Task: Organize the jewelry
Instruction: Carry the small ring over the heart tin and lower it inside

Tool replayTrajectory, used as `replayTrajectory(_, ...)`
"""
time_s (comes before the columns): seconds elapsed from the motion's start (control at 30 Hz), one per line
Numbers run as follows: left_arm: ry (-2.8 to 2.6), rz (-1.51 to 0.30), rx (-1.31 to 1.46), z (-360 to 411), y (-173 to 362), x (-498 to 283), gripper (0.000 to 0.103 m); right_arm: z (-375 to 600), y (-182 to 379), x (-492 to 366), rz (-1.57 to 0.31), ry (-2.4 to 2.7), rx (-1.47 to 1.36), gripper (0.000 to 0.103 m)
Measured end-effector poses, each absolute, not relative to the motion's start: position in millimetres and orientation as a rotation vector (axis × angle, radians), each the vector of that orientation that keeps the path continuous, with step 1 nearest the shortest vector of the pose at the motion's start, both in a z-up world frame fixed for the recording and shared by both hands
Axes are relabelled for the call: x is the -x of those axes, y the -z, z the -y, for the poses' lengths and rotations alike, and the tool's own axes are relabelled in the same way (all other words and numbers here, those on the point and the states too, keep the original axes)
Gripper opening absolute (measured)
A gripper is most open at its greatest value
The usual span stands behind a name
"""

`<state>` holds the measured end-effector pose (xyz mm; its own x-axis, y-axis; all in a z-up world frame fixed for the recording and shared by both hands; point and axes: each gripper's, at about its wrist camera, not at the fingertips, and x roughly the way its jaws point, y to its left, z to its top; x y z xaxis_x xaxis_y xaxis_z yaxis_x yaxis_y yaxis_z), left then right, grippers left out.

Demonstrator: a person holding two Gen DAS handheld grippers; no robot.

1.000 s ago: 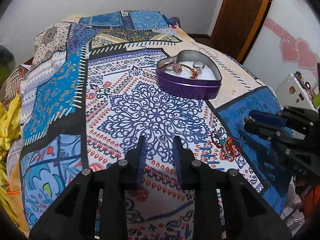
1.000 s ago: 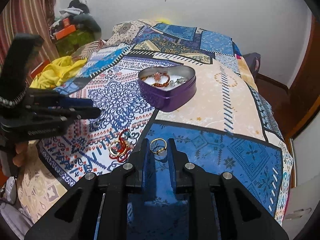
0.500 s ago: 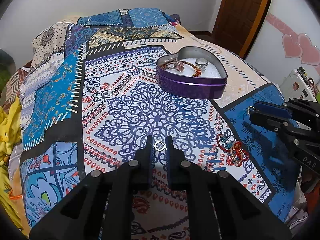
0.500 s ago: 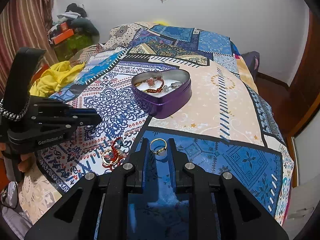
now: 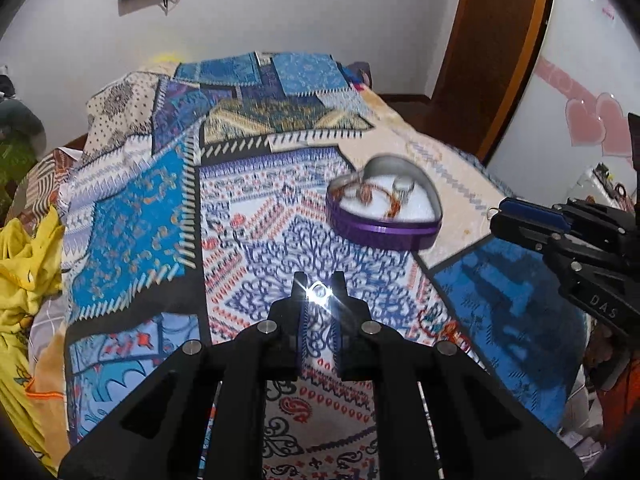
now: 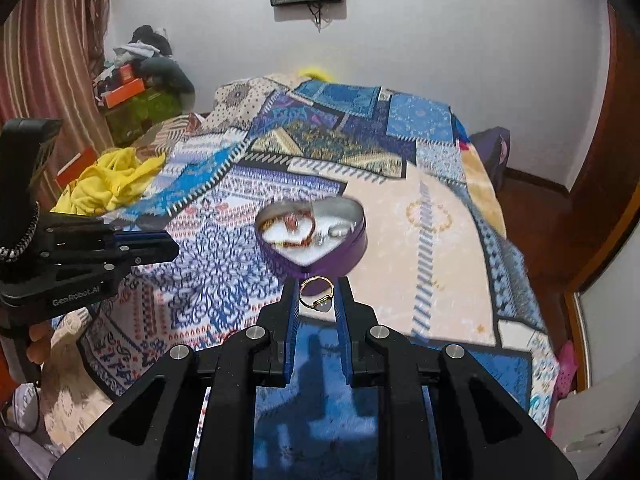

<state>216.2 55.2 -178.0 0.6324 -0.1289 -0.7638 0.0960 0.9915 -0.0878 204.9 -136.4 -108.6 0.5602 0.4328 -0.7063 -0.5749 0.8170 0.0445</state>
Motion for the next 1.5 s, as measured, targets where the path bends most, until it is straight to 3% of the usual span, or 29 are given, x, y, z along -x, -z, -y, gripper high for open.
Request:
replayTrajectory(0.67,0.18,-0.732,0.047,-40,127,-237,0.009,123,79,-225,-0.663,-0.609,0.158,0.016)
replayTrajectory(1.5,0.244,-0.876,0.123,-30,184,-295,0.009,110,134,-256,-0.856,-0.647,0.177,0.017)
